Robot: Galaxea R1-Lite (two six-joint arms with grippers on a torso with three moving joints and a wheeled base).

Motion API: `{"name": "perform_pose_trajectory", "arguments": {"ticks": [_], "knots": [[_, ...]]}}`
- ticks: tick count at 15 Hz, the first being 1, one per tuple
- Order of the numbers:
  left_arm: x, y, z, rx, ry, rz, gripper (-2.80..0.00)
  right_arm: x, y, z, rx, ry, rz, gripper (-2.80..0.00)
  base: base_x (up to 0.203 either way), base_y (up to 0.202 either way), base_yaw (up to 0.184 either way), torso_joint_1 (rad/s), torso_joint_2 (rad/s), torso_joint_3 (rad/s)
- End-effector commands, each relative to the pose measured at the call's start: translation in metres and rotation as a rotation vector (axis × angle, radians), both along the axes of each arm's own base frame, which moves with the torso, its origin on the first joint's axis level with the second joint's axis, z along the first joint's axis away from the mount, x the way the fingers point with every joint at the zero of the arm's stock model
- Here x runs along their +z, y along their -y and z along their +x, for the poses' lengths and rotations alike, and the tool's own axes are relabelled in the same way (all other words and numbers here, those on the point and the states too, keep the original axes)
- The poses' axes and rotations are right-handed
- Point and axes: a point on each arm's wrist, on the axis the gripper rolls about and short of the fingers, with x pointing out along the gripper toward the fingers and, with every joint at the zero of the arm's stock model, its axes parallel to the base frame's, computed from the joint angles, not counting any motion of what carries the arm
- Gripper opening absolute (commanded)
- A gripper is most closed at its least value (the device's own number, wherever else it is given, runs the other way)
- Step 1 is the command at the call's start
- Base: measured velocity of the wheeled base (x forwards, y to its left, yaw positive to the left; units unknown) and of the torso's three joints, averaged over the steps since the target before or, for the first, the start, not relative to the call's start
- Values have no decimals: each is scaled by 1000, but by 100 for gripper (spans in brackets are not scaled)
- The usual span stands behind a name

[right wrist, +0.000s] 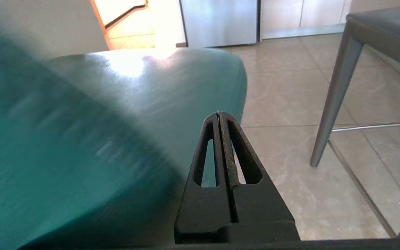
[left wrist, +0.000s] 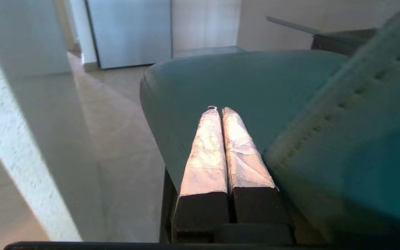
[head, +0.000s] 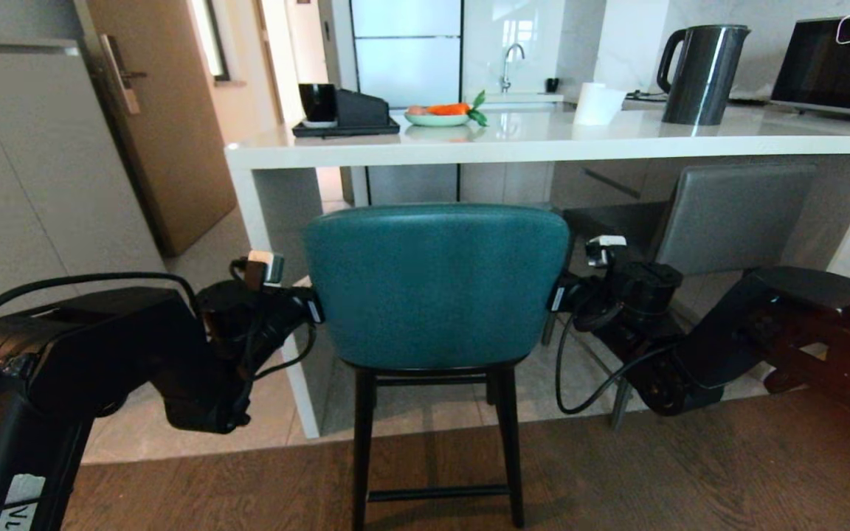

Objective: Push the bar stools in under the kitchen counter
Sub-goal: Pull the blue chair out from under the dining table

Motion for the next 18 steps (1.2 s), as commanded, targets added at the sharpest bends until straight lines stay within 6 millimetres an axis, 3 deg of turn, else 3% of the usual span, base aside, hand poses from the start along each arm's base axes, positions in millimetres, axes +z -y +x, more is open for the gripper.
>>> {"name": "perform_pose_trajectory", "arguments": {"ticks": [1,3,7,10,18], "knots": [[6,22,-25,-68,-29,9,-280,0,-13,-12,41,6,0,-280,0,0,0,0,0,0],[14,25,-35,-81,-27,9,-280,2,-14,-20,51,2,-1,-280,0,0,0,0,0,0],[8,24,-44,-79,-61,33,-280,-2,-9,-28,46,-7,-3,-280,0,0,0,0,0,0],[12,21,-58,-84,-82,41,-280,2,-16,-36,70,7,1,-280,0,0,0,0,0,0],[45,33,-88,-105,-33,19,-280,18,-34,-65,103,11,5,-280,0,0,0,0,0,0]]}}
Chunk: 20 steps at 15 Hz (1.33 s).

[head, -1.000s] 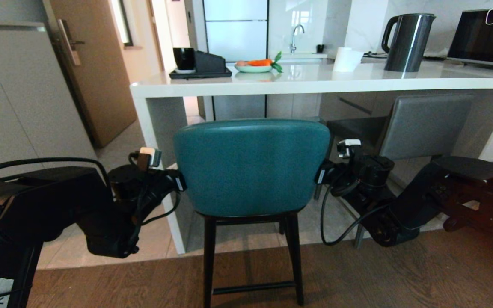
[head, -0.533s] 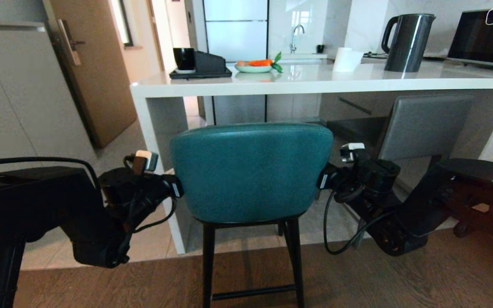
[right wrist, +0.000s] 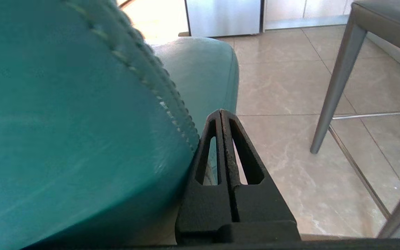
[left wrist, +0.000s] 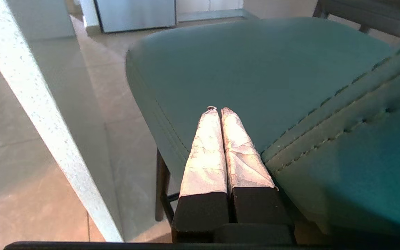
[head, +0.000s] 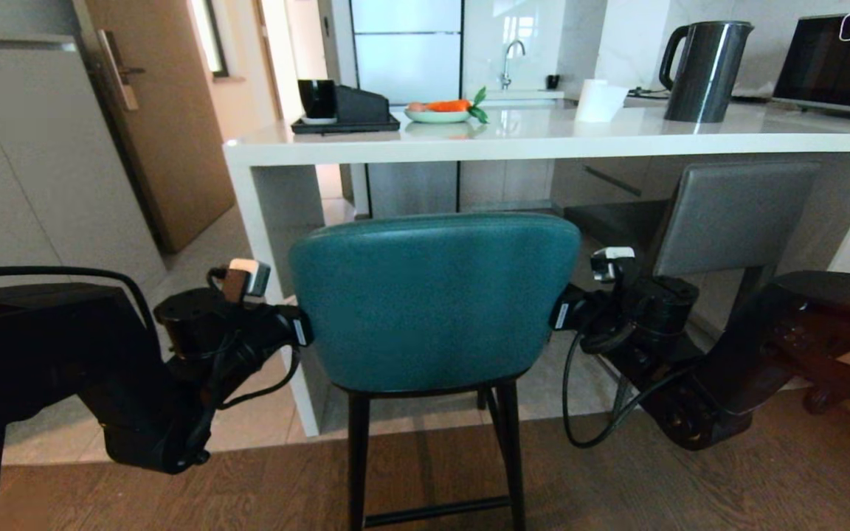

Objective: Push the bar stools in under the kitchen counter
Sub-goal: Pull the blue chair out from under the dining table

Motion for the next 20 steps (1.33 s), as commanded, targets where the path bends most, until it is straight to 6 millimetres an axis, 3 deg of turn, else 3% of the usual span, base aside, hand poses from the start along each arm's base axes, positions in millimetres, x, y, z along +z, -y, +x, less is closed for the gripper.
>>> {"name": "perform_pose_trajectory", "arguments": {"ticks": [1,7,11,15,17,20], "knots": [[16,36,-30,-123,34,-18,-280,10,-32,-26,100,17,9,-280,0,0,0,0,0,0],[26,31,-58,-134,19,-16,-280,19,-44,-61,140,21,14,-280,0,0,0,0,0,0],[22,25,-68,-93,-16,-8,-280,33,-51,-89,189,31,20,-280,0,0,0,0,0,0],[19,19,-70,-58,-36,-4,-280,30,-57,-115,229,12,12,-280,0,0,0,0,0,0],[16,14,-71,-20,-50,0,-280,22,-51,-112,211,-4,10,-280,0,0,0,0,0,0],[13,5,-70,73,-65,5,-280,21,-21,-94,129,3,22,-280,0,0,0,0,0,0]]}}
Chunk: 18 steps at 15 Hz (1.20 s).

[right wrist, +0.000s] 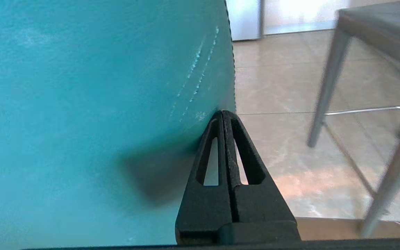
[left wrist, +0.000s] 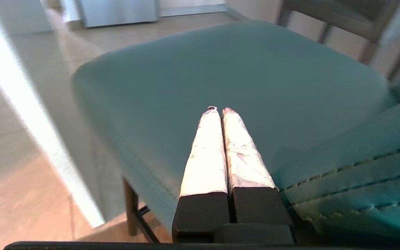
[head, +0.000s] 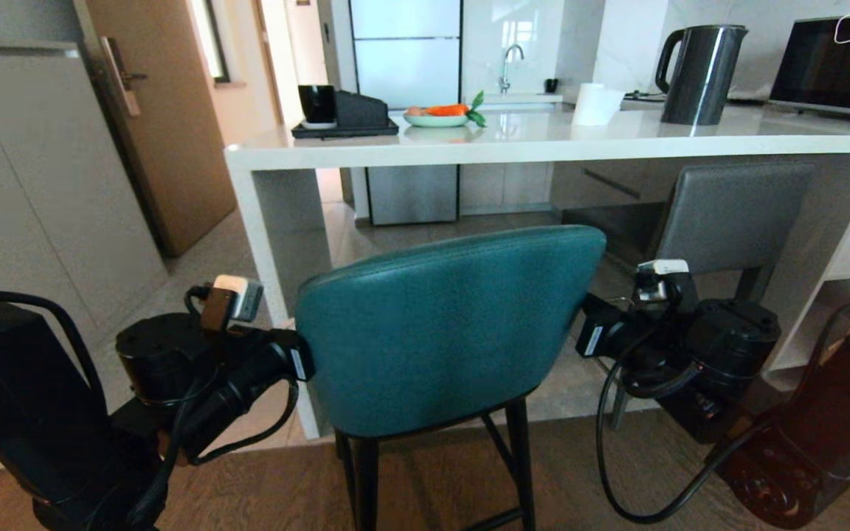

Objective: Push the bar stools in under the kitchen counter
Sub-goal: Pull the blue chair out from under the dining table

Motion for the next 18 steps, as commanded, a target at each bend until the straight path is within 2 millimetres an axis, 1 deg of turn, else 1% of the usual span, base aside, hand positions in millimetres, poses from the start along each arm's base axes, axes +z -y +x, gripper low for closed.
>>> {"name": "perform_pose_trajectory", "arguments": {"ticks": [1,4,7,8,9,10,11,12,14,18], "knots": [[-2,-8,1,73,-11,6,-280,0,-11,-11,101,-2,-2,-280,0,0,0,0,0,0],[-7,-12,-5,84,-38,15,-280,6,32,1,56,11,-1,-280,0,0,0,0,0,0],[-7,-12,-6,83,-39,16,-280,13,67,18,6,44,3,-280,0,0,0,0,0,0],[-7,-12,-6,83,-41,16,-280,17,75,20,0,48,3,-280,0,0,0,0,0,0],[-8,-12,-6,84,-42,17,-280,20,82,16,-9,51,6,-280,0,0,0,0,0,0],[-9,-12,-6,84,-46,18,-280,20,88,12,-21,39,10,-280,0,0,0,0,0,0],[-9,-12,-6,86,-46,19,-280,19,96,12,-33,31,18,-280,0,0,0,0,0,0],[-9,-12,-6,84,-46,19,-280,15,100,18,-40,22,23,-280,0,0,0,0,0,0],[-9,-12,-7,83,-46,19,-280,11,101,42,-44,41,27,-280,0,0,0,0,0,0],[-11,-13,-8,86,-58,23,-280,9,92,88,21,54,24,-280,0,0,0,0,0,0]]}}
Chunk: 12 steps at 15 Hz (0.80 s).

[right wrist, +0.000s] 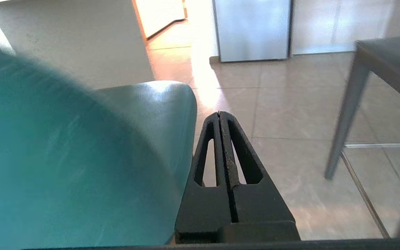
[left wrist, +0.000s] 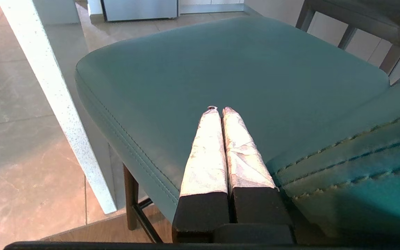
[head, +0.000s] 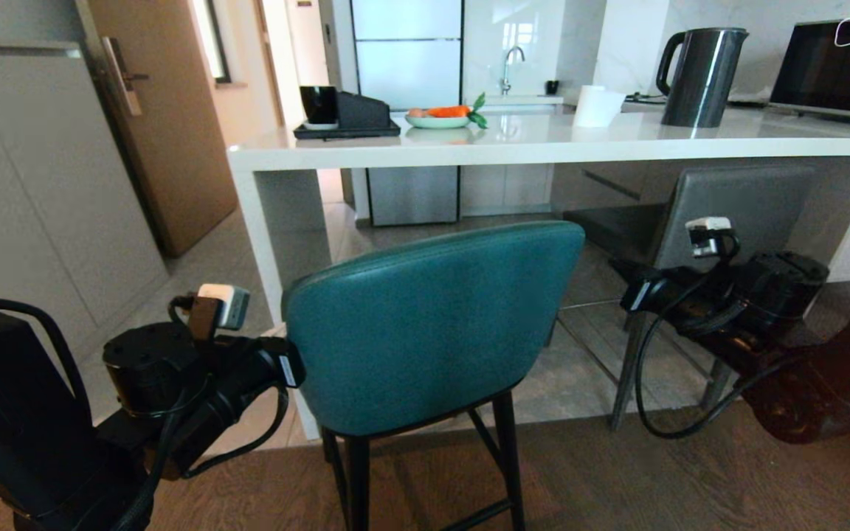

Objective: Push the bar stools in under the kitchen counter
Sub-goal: Pull the blue chair out from under the dining table

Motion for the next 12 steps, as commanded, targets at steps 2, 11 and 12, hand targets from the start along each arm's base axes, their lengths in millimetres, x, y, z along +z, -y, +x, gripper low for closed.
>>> {"name": "perform_pose_trajectory", "arguments": {"ticks": [2,11,12], "knots": [[-2,0,1,0,-1,-1,-280,-20,-15,41,49,-12,-5,-280,0,0,0,0,0,0],[-5,13,-4,44,-24,-36,-280,-45,-78,46,324,-65,-28,-280,0,0,0,0,0,0],[-4,12,-4,47,-23,-37,-280,-36,-80,39,335,-53,-27,-280,0,0,0,0,0,0]]}}
